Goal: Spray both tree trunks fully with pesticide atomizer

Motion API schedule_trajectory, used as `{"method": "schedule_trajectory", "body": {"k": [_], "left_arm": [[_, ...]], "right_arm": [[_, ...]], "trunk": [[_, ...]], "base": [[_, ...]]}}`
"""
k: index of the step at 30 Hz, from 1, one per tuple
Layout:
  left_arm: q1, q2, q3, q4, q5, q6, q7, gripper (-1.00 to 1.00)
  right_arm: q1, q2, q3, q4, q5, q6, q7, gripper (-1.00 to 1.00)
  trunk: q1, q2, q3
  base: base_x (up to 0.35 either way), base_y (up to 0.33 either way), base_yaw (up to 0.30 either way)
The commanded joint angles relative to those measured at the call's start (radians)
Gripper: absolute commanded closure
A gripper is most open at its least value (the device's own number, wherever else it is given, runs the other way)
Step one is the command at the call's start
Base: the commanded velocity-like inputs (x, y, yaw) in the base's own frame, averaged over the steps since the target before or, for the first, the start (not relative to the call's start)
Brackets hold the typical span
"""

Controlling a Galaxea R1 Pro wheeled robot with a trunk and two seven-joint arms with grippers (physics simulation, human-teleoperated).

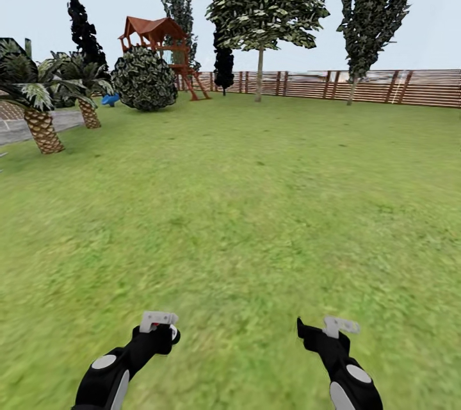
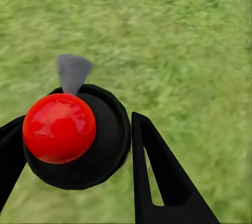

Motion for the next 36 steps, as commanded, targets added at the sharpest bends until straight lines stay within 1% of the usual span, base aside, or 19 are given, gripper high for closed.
{"method": "schedule_trajectory", "body": {"k": [1,5,12,22,26,34,36], "left_arm": [[-0.001,-0.001,0.001,-0.001,-0.009,0.004,-0.007,1.00],[-0.001,-0.002,-0.008,-0.001,-0.008,0.004,-0.008,1.00],[-0.001,-0.001,-0.018,-0.002,-0.006,0.004,-0.008,1.00],[-0.001,-0.003,-0.021,-0.001,-0.008,0.005,-0.007,1.00],[-0.001,-0.002,-0.022,-0.001,-0.008,0.005,-0.007,1.00],[-0.001,-0.002,-0.023,-0.001,-0.008,0.005,-0.008,1.00],[-0.001,-0.002,-0.030,-0.002,-0.006,0.007,-0.008,1.00]], "right_arm": [[0.002,-0.001,-0.001,0.000,-0.007,-0.012,-0.009,-1.00],[0.019,-0.003,-0.009,-0.003,-0.008,-0.032,-0.007,-1.00],[0.025,-0.003,-0.010,-0.009,-0.007,-0.031,-0.008,-1.00],[0.037,-0.004,-0.010,-0.023,-0.002,-0.023,-0.008,-1.00],[0.054,-0.004,-0.009,-0.032,-0.001,-0.026,-0.008,-1.00],[0.068,-0.002,-0.008,-0.053,0.000,-0.023,-0.007,-1.00],[0.080,-0.002,-0.007,-0.066,0.000,-0.023,-0.007,-1.00]], "trunk": [[0.001,0.000,-0.001],[0.001,0.000,-0.001],[0.001,0.000,-0.001],[0.001,0.000,-0.001],[0.001,0.000,-0.001],[0.001,0.000,-0.001],[0.001,0.000,-0.001]], "base": [[0.342,0.000,-0.015],[0.342,0.000,-0.006],[0.342,0.000,-0.008],[0.342,0.000,-0.117],[0.342,0.000,-0.073],[0.342,0.000,-0.106],[0.342,0.000,-0.024]]}}
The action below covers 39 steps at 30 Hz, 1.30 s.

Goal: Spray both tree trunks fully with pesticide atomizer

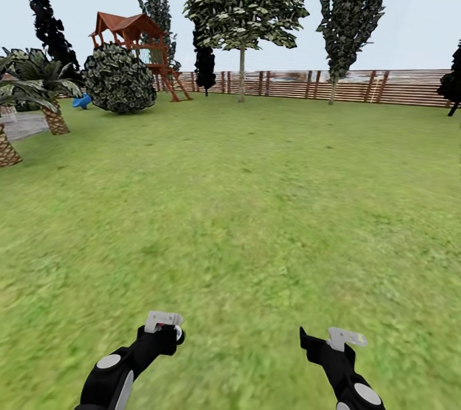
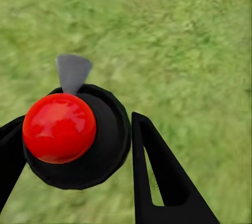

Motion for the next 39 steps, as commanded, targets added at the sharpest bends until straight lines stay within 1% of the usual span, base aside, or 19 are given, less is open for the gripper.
{"method": "schedule_trajectory", "body": {"k": [1,5,12,24,29,35,39], "left_arm": [[-0.001,-0.001,0.001,-0.001,-0.010,0.004,-0.006,1.00],[-0.001,-0.001,-0.004,-0.001,-0.010,0.004,-0.006,1.00],[-0.001,-0.001,-0.004,-0.004,-0.006,0.004,-0.004,1.00],[-0.001,-0.001,-0.005,-0.003,-0.009,0.003,-0.003,1.00],[-0.001,-0.001,-0.005,-0.002,-0.014,0.015,0.000,1.00],[-0.002,-0.001,-0.005,0.000,-0.016,0.018,-0.002,1.00],[-0.003,-0.001,-0.002,0.027,-0.013,0.016,-0.004,1.00]], "right_arm": [[0.001,-0.001,0.003,-0.005,-0.006,0.003,-0.009,-1.00],[0.006,-0.001,0.003,-0.015,-0.006,0.005,-0.009,-1.00],[0.007,0.000,0.003,-0.018,-0.005,0.009,-0.010,-1.00],[0.007,-0.001,0.007,-0.024,-0.002,0.010,-0.010,-1.00],[0.007,0.000,0.008,-0.025,-0.001,0.044,-0.010,-1.00],[0.007,0.000,0.009,-0.026,-0.001,0.052,-0.010,-1.00],[0.007,-0.001,0.010,-0.026,0.000,0.052,-0.010,-1.00]], "trunk": [[0.001,0.000,-0.001],[0.001,0.000,-0.001],[0.001,0.000,-0.001],[0.001,0.000,-0.001],[0.001,0.000,-0.001],[0.001,0.000,-0.001],[0.001,0.000,-0.001]], "base": [[0.342,0.000,-0.013],[0.342,0.000,-0.005],[0.342,0.000,-0.001],[0.342,0.000,0.000],[0.342,0.000,0.000],[0.342,0.000,0.000],[0.342,0.000,0.000]]}}
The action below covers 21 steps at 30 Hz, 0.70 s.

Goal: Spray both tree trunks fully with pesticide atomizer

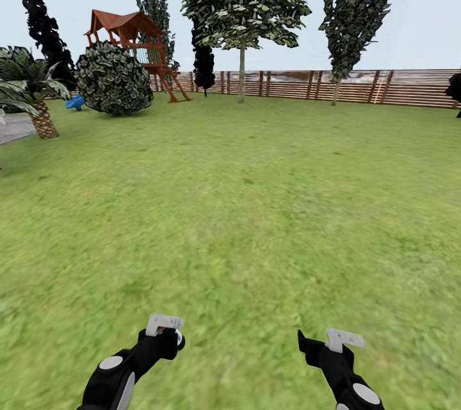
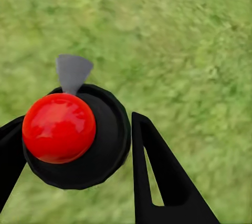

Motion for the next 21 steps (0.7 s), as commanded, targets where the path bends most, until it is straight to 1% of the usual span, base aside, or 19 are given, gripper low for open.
{"method": "schedule_trajectory", "body": {"k": [1,12,17,21], "left_arm": [[-0.001,-0.001,0.002,0.002,-0.008,0.003,-0.005,1.00],[-0.001,-0.001,0.008,0.015,-0.005,-0.002,-0.010,1.00],[-0.001,-0.001,0.011,0.025,-0.006,-0.004,-0.047,1.00],[-0.002,-0.001,0.012,0.032,-0.006,-0.003,-0.057,1.00]], "right_arm": [[-0.001,-0.001,0.003,-0.002,-0.007,0.003,-0.009,-1.00],[0.003,-0.003,0.003,-0.002,-0.007,0.002,-0.008,-1.00],[0.004,-0.003,0.003,-0.002,-0.007,0.002,-0.007,-1.00],[0.004,-0.003,0.003,-0.002,-0.007,0.002,-0.008,-1.00]], "trunk": [[0.001,0.000,-0.001],[0.001,0.000,-0.001],[0.001,0.000,-0.001],[0.001,0.000,-0.001]], "base": [[0.342,0.000,0.000],[0.342,0.000,0.000],[0.342,0.000,-0.001],[0.341,0.000,-0.058]]}}
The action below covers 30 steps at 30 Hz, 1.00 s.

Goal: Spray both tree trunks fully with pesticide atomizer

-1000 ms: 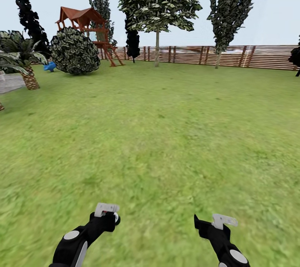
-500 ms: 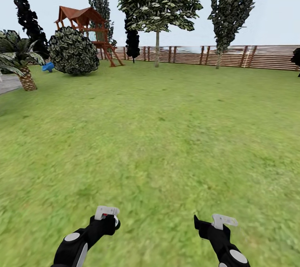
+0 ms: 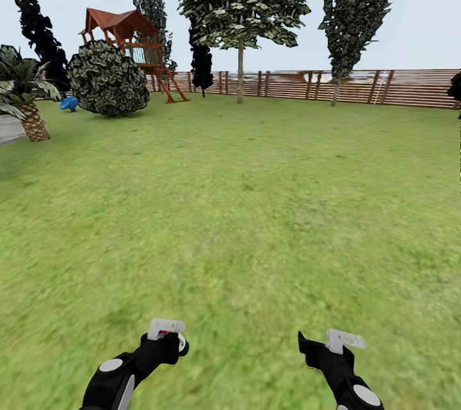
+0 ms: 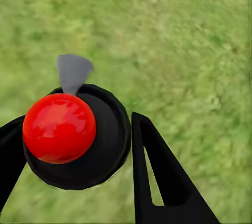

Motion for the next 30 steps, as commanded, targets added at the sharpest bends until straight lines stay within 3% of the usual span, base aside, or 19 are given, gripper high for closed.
{"method": "schedule_trajectory", "body": {"k": [1,4,12,17,19,23,30], "left_arm": [[-0.001,-0.001,0.003,0.000,-0.008,0.004,-0.009,1.00],[-0.001,-0.001,0.003,0.010,-0.009,0.004,-0.035,1.00],[-0.001,0.000,0.004,0.038,-0.007,0.005,-0.193,1.00],[-0.001,0.000,0.005,0.039,-0.005,0.007,-0.235,1.00],[-0.002,0.001,0.007,0.039,-0.005,0.009,-0.281,1.00],[-0.004,0.006,0.040,0.061,-0.003,0.011,-0.356,1.00],[-0.004,0.008,0.070,0.080,0.000,0.013,-0.378,1.00]], "right_arm": [[-0.001,-0.001,0.003,-0.002,-0.007,0.003,-0.008,-1.00],[-0.001,0.000,0.004,-0.002,-0.007,0.003,-0.009,-1.00],[-0.001,0.000,0.003,-0.001,-0.008,0.003,-0.008,-1.00],[-0.001,0.000,0.003,0.000,-0.009,0.003,-0.008,-1.00],[-0.001,0.000,0.003,0.000,-0.009,0.003,-0.008,-1.00],[-0.001,0.001,0.003,0.000,-0.009,0.003,-0.008,-1.00],[-0.001,0.002,0.002,0.000,-0.009,0.003,-0.008,-1.00]], "trunk": [[0.001,0.000,-0.001],[0.001,0.000,-0.001],[0.001,0.000,-0.001],[0.001,0.000,-0.001],[0.001,0.000,-0.001],[0.001,0.000,-0.001],[0.001,0.000,-0.001]], "base": [[0.342,0.000,-0.048],[0.342,0.000,-0.026],[0.342,0.000,-0.003],[0.342,0.000,0.000],[0.342,0.000,0.000],[0.342,0.000,0.000],[0.342,0.000,0.000]]}}
